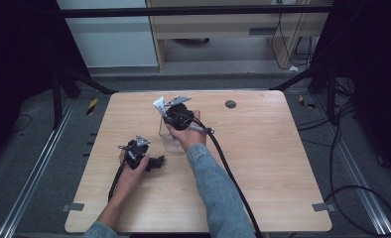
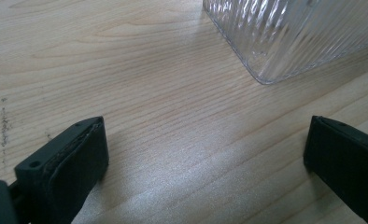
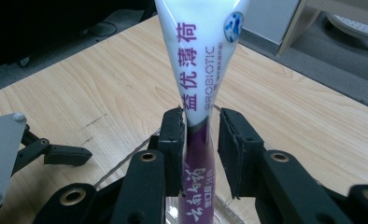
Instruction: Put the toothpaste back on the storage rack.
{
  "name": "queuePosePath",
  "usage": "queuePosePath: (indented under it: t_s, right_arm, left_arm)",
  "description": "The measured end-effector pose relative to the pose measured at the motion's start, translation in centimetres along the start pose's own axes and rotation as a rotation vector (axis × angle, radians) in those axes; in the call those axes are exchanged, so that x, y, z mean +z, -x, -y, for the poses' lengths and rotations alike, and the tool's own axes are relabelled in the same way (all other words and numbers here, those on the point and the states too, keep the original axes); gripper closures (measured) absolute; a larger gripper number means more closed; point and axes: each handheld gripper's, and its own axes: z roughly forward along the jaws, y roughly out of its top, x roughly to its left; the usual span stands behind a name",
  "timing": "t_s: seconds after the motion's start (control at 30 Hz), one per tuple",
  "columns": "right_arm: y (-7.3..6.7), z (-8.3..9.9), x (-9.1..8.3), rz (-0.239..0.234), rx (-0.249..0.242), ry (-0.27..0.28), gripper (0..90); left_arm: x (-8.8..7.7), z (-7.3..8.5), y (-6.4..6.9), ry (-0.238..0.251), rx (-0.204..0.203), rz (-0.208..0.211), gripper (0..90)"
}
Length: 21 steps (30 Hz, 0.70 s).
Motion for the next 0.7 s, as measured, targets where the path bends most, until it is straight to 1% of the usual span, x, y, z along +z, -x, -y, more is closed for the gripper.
queuePosePath:
  t_s: [0.3, 0.43, 0.53, 0.63, 0.7]
  right_arm:
    - [0.2, 0.3, -0.9, 0.004, -0.004, 0.006, 70.1]
    - [0.0, 0.3, -1.8, 0.003, -0.026, 0.003, 70.0]
    - [0.0, 0.2, -2.1, 0.002, -0.032, 0.002, 69.9]
    - [0.2, 0.0, -2.4, -0.001, -0.036, 0.004, 69.4]
    - [0.7, -0.3, -2.6, -0.005, -0.037, 0.004, 68.1]
  left_arm:
    - [0.0, 0.0, 0.0, 0.001, -0.001, 0.000, 0.0]
    - [0.1, 0.0, 0.0, 0.004, -0.005, -0.001, 0.0]
    - [0.1, -0.1, 0.0, 0.004, -0.006, -0.001, 0.0]
    - [0.1, 0.0, 0.0, 0.004, -0.006, -0.001, 0.0]
    - [0.1, -0.1, 0.0, 0.001, -0.003, 0.000, 0.0]
